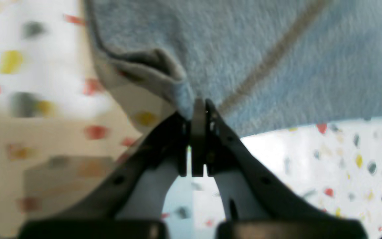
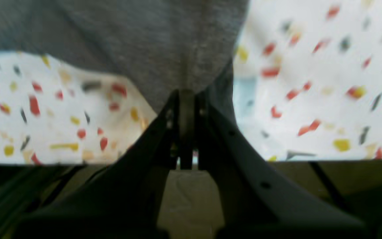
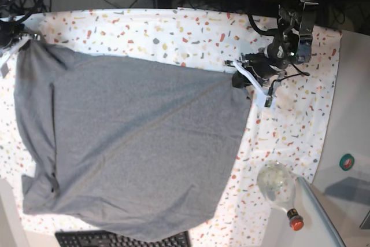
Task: Layout the t-shirt on the table in an organized manner, then fold the t-shirt properly
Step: 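Pull the held shirt corners apart to spread the shirt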
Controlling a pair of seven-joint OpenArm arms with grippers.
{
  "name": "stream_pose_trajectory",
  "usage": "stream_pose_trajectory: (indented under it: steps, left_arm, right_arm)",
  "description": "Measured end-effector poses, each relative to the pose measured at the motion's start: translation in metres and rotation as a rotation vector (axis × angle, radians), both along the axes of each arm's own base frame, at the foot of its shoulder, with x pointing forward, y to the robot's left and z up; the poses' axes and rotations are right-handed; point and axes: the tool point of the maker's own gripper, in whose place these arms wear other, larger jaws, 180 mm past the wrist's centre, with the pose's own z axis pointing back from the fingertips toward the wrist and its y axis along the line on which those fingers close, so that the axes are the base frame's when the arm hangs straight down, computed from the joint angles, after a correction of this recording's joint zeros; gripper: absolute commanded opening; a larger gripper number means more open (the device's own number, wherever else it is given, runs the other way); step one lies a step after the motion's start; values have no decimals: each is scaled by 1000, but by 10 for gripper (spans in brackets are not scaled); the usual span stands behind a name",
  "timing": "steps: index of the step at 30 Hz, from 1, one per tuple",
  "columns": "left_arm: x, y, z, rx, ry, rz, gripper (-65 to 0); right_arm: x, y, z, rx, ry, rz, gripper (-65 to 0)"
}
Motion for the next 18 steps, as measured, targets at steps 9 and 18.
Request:
stream_pose_trajectory:
  steps: [9,18]
  left_arm:
    - [8,39,8,54,-23,49,-650]
    - [5,43,7,63,-16,56,-650]
  right_arm:
    - [29,10,62,-134,-163,93,-320]
    - [126,-42,10,18,-191,-104,-314]
